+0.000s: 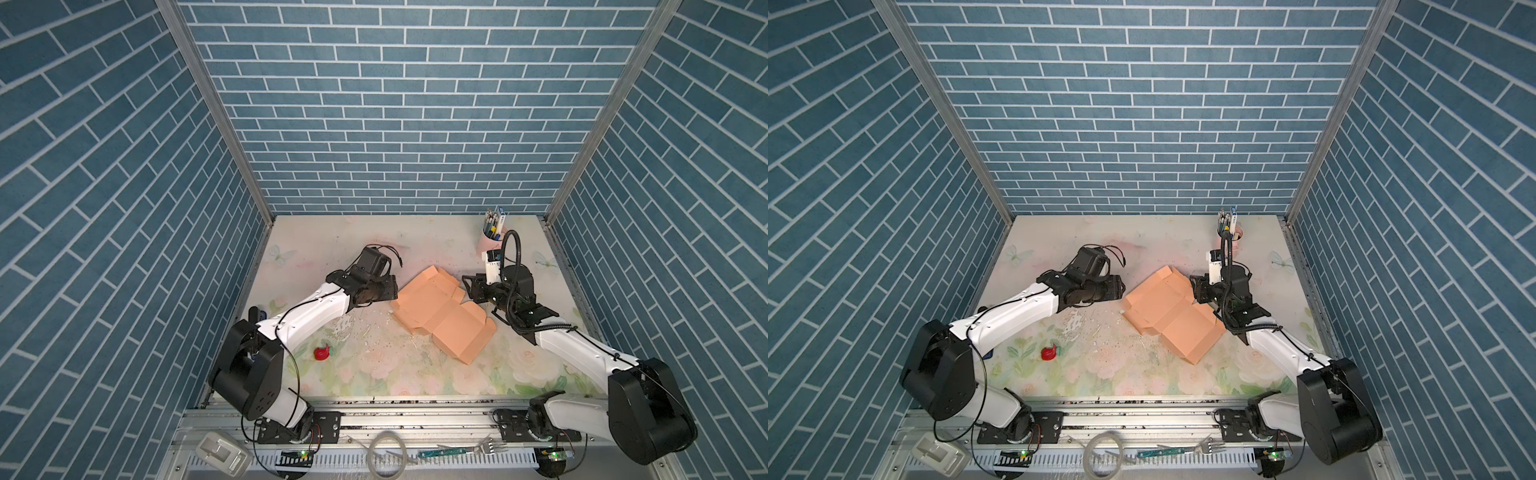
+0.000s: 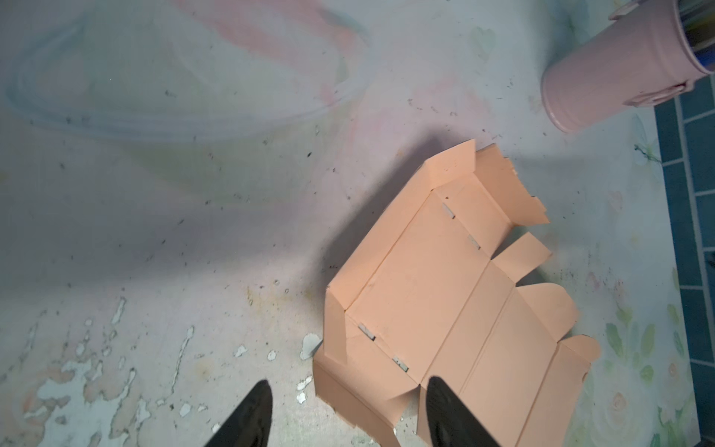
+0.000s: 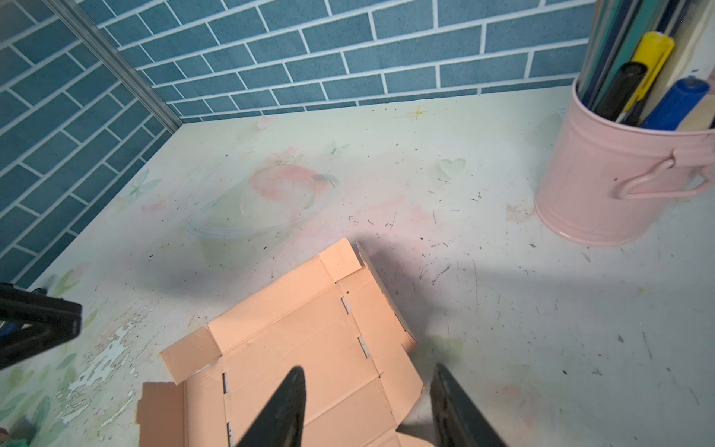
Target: Fold the paper box
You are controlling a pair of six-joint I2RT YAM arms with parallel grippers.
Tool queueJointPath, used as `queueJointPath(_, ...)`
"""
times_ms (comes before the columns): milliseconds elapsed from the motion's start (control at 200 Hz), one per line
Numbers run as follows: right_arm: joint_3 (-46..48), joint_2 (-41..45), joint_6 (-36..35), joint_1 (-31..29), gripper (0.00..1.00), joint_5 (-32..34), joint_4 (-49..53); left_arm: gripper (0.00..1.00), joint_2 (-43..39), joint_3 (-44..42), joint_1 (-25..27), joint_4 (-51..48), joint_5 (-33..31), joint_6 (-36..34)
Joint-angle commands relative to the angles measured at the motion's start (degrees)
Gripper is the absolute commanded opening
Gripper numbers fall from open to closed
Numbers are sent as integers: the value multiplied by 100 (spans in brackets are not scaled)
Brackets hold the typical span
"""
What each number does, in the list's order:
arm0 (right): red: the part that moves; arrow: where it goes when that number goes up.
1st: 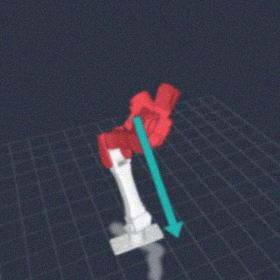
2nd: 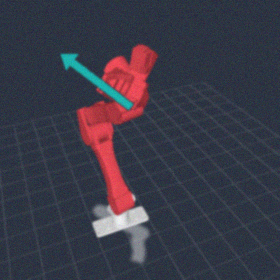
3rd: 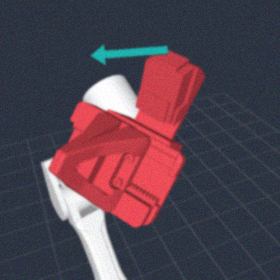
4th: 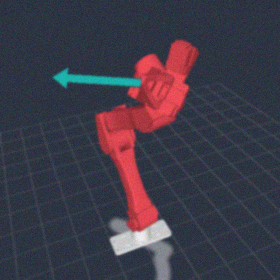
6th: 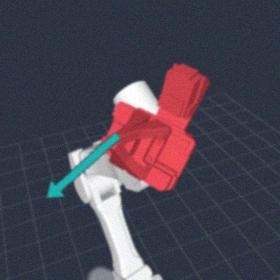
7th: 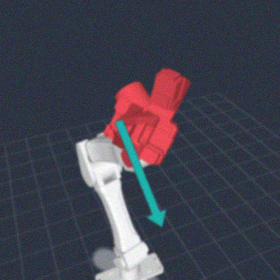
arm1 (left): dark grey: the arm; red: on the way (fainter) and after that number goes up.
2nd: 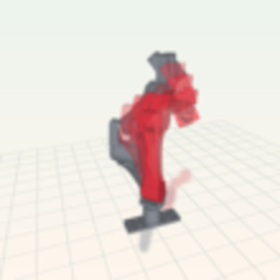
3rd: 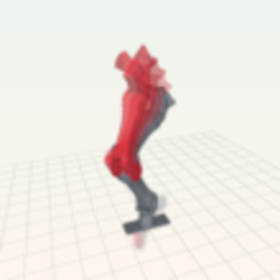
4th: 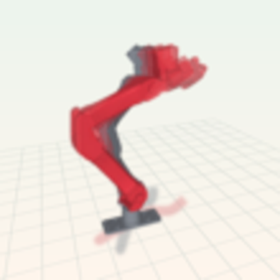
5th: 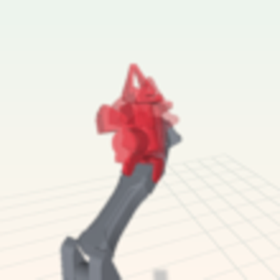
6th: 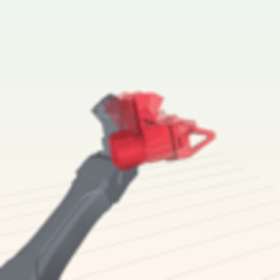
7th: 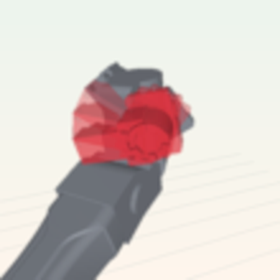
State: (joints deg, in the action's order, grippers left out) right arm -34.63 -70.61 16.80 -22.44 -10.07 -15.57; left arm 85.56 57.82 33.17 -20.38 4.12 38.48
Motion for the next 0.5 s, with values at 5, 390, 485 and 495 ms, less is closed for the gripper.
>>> queueJointPath(5, 150, 181, 269, 11, 52, -225, 20, 65, -84, -421, -12, 914, -21, 993)
queueJointPath(390, 427, 428, 448, -9, 52, -321, 9, 56, 788, -523, 5, 1924, 200, 1746)
queueJointPath(485, 456, 441, 460, -9, 51, -312, -5, 52, 940, -445, 6, 1870, 252, 1819)
queueJointPath(495, 457, 436, 457, -7, 51, -312, 0, 52, 955, -429, 6, 1853, 262, 1820)
